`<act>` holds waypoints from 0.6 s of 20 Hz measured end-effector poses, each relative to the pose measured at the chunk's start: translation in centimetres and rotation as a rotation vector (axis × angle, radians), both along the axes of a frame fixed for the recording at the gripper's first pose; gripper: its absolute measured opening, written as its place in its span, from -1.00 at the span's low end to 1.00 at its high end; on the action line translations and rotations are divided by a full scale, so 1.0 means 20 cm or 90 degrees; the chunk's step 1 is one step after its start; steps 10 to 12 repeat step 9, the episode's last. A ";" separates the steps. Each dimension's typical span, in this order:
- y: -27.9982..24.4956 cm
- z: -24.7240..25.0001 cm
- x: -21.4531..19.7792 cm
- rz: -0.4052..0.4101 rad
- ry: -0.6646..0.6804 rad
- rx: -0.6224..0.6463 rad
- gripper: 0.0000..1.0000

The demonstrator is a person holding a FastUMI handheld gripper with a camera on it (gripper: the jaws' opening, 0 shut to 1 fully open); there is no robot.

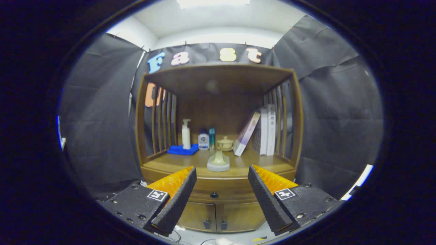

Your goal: Pull open the drawer, take out the items inside it, and place them on the countertop above the cabinet.

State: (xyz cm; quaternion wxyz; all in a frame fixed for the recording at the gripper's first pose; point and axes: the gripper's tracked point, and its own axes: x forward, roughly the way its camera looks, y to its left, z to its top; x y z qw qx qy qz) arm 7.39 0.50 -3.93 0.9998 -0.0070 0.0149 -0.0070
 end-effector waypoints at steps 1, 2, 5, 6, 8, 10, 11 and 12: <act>-0.01 0.02 -0.07 0.002 -0.004 0.000 0.98; -0.03 0.02 -0.12 -0.002 -0.003 0.002 0.98; -0.04 0.03 -0.21 0.018 -0.005 0.033 0.98; -0.07 0.04 -0.23 0.015 -0.004 0.045 0.98; -0.10 0.03 -0.25 0.013 -0.009 0.063 0.98; -0.11 0.02 -0.25 0.012 -0.010 0.060 0.98; -0.11 0.02 -0.25 0.012 -0.010 0.060 0.98; -0.11 0.02 -0.25 0.012 -0.010 0.060 0.98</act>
